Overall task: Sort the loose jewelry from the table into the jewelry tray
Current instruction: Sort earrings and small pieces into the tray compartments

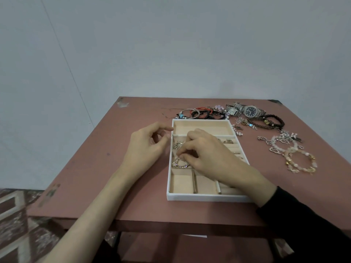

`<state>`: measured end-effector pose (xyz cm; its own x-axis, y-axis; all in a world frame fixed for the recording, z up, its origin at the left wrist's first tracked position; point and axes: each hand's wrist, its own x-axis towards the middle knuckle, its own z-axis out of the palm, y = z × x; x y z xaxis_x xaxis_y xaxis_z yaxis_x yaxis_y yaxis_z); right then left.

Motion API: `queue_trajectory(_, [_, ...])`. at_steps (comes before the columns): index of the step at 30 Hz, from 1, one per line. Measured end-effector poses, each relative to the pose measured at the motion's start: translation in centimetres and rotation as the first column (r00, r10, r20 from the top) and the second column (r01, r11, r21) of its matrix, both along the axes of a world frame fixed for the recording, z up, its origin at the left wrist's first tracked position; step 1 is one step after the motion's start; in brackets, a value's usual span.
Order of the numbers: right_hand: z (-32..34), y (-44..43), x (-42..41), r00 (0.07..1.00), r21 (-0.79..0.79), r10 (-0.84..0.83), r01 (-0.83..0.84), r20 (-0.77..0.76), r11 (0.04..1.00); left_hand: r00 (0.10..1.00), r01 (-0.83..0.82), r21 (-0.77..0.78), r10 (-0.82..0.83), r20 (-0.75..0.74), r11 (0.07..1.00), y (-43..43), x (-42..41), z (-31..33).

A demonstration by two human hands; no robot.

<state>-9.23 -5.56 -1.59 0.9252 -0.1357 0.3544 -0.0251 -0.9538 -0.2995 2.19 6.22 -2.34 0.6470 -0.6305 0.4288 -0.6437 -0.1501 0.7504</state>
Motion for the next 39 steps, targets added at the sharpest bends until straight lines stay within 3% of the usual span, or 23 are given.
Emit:
queue_trajectory(11, [1.0,-2.9,-2.3,0.99,0.08,-0.102,0.094,0.101,0.992,0.991,0.131,0.017,-0.131,0.013,0.991,-2.4,-1.5,1.1])
queue_trajectory(22, [1.5,-12.7,-13.3,0.836,0.265,-0.542,0.505,0.086,0.821,0.833,0.418,0.305,-0.495,0.246,0.856,-12.2,-8.1,3.2])
queue_trajectory(28, [1.0,-15.5,-16.2,0.796,0.217,-0.604,0.597,-0.042,0.772,0.784,0.415,0.387,-0.539,0.307,0.823,-16.1,-10.4,3.0])
queue_trajectory(34, [0.3,-15.6,-16.2,0.795,0.271,-0.607,0.582,0.01,0.767,0.751,0.361,0.468,-0.549,0.368,0.807,-18.6,-10.6,1.9])
queue_trajectory(39, [-0.2,-15.5,-15.8,0.809,0.289,-0.586,0.552,0.04,0.782,0.681,0.326,0.591,-0.617,0.394,0.738,-20.3,-10.0,1.1])
